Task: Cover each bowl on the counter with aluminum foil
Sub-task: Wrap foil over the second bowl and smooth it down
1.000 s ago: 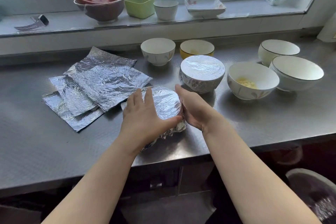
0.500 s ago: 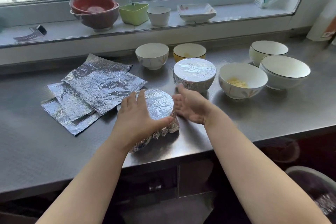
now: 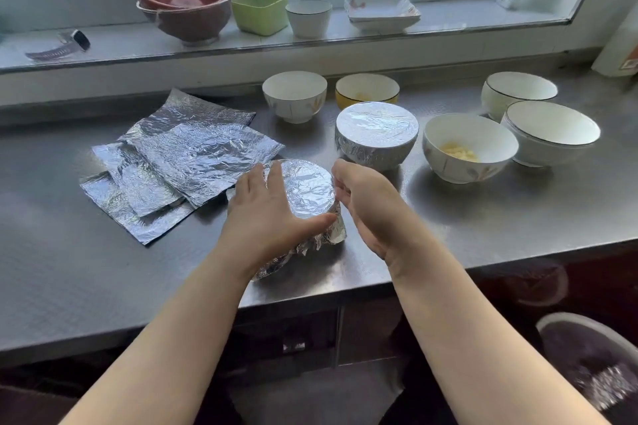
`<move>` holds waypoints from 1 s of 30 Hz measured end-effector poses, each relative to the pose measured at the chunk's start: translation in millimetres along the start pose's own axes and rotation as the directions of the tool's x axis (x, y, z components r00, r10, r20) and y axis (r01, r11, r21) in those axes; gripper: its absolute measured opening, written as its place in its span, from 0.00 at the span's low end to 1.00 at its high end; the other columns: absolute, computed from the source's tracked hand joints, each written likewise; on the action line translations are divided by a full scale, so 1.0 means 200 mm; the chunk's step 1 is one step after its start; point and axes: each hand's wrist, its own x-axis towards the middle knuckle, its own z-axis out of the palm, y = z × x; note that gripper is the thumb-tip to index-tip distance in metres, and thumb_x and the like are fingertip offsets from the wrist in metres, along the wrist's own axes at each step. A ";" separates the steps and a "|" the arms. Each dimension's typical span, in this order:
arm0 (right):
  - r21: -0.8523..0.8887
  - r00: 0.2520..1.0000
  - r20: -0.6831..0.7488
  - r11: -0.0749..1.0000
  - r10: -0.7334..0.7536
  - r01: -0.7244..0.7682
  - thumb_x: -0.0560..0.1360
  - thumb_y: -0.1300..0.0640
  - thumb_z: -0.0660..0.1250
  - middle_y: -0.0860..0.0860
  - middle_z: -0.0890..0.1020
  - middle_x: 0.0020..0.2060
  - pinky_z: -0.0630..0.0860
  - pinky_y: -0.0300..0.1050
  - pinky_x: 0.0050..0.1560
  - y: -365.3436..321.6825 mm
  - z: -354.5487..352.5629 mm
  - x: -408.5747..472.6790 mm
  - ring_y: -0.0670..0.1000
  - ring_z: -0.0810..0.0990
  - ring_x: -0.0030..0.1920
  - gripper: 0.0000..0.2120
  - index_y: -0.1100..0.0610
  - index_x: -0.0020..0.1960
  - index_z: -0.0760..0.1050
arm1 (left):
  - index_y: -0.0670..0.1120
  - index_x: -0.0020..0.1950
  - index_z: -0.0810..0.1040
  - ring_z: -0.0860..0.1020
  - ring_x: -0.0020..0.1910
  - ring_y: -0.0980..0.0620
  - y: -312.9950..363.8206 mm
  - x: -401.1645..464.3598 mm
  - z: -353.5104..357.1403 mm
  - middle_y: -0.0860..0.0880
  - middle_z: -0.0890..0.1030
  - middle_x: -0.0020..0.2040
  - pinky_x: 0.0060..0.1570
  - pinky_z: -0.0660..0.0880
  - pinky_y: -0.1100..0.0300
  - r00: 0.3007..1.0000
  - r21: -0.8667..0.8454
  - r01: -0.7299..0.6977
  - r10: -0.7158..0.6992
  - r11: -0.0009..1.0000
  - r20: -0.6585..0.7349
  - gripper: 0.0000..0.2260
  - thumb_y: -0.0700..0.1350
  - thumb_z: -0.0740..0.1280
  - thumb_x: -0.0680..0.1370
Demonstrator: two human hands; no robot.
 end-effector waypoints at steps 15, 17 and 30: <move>0.047 0.999 -0.028 0.999 0.028 -0.026 0.81 0.56 0.54 0.65 0.79 0.58 0.72 0.60 0.66 0.14 0.02 0.08 0.61 0.80 0.58 0.19 0.67 0.60 0.76 | 0.49 0.80 0.46 0.45 0.78 0.44 0.00 0.01 0.01 0.43 0.48 0.80 0.75 0.49 0.45 1.000 -0.019 -0.007 0.007 1.000 -0.003 0.54 0.76 0.63 0.64; 0.047 0.999 -0.024 0.999 0.024 -0.023 0.81 0.57 0.54 0.66 0.79 0.59 0.71 0.61 0.66 0.16 0.02 0.09 0.61 0.80 0.59 0.18 0.67 0.61 0.75 | 0.49 0.80 0.46 0.45 0.78 0.44 0.00 0.01 0.01 0.43 0.48 0.80 0.75 0.49 0.45 1.000 -0.026 -0.005 0.005 1.000 -0.002 0.55 0.77 0.62 0.64; -0.106 0.998 0.036 0.993 -0.056 0.059 0.80 0.65 0.54 0.63 0.83 0.54 0.73 0.67 0.60 0.22 -0.02 0.15 0.68 0.78 0.59 0.16 0.58 0.59 0.79 | 0.49 0.80 0.42 0.43 0.79 0.43 -0.04 0.02 -0.08 0.42 0.46 0.80 0.75 0.47 0.45 0.985 -0.092 -0.051 0.065 0.994 0.158 0.63 0.76 0.70 0.57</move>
